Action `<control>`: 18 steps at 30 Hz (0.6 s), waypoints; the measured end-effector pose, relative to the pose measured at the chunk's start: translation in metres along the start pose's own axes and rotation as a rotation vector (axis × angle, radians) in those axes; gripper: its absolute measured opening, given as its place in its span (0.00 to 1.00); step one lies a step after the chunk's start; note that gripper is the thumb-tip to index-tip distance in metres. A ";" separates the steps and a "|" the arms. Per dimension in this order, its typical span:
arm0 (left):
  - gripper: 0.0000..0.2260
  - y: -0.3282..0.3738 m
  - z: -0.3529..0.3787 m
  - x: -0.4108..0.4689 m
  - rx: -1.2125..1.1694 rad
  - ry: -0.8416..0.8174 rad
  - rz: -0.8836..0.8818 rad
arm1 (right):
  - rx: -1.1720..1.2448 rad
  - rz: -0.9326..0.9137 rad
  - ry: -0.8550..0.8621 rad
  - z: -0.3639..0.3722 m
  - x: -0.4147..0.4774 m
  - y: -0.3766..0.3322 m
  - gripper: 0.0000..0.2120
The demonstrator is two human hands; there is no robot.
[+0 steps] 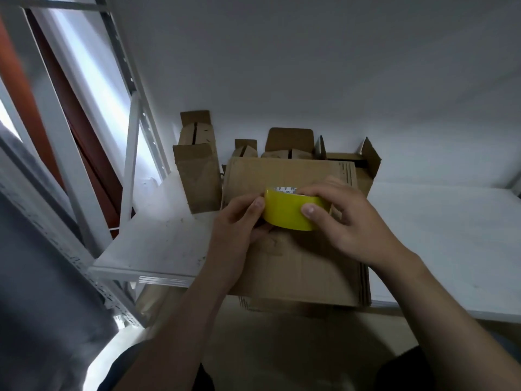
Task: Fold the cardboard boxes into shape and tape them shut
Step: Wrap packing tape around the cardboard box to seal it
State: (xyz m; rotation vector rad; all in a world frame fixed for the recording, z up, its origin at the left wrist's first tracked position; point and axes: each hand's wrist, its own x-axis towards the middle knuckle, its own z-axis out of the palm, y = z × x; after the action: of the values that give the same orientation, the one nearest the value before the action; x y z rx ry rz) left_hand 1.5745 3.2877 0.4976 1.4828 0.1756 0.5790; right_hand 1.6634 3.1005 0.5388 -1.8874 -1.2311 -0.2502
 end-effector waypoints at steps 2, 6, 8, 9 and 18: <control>0.09 0.000 -0.003 0.001 0.029 -0.027 0.005 | 0.007 -0.001 0.021 0.003 -0.001 0.000 0.13; 0.08 -0.002 -0.006 0.004 -0.011 -0.049 -0.054 | 0.119 0.001 0.064 0.007 -0.004 0.003 0.11; 0.08 -0.005 -0.006 0.004 0.058 -0.058 -0.040 | 0.186 0.027 0.105 0.010 -0.005 0.004 0.10; 0.09 -0.007 -0.006 0.004 0.116 -0.055 -0.020 | 0.210 0.039 0.125 0.012 -0.006 0.005 0.10; 0.09 -0.003 -0.003 0.007 -0.122 -0.046 -0.154 | 0.161 0.088 0.046 0.007 -0.002 0.009 0.13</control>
State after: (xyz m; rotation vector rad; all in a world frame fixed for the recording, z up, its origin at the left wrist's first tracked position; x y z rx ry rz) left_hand 1.5799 3.2942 0.4959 1.3499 0.2134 0.4234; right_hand 1.6682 3.1032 0.5283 -1.7819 -1.1013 -0.1423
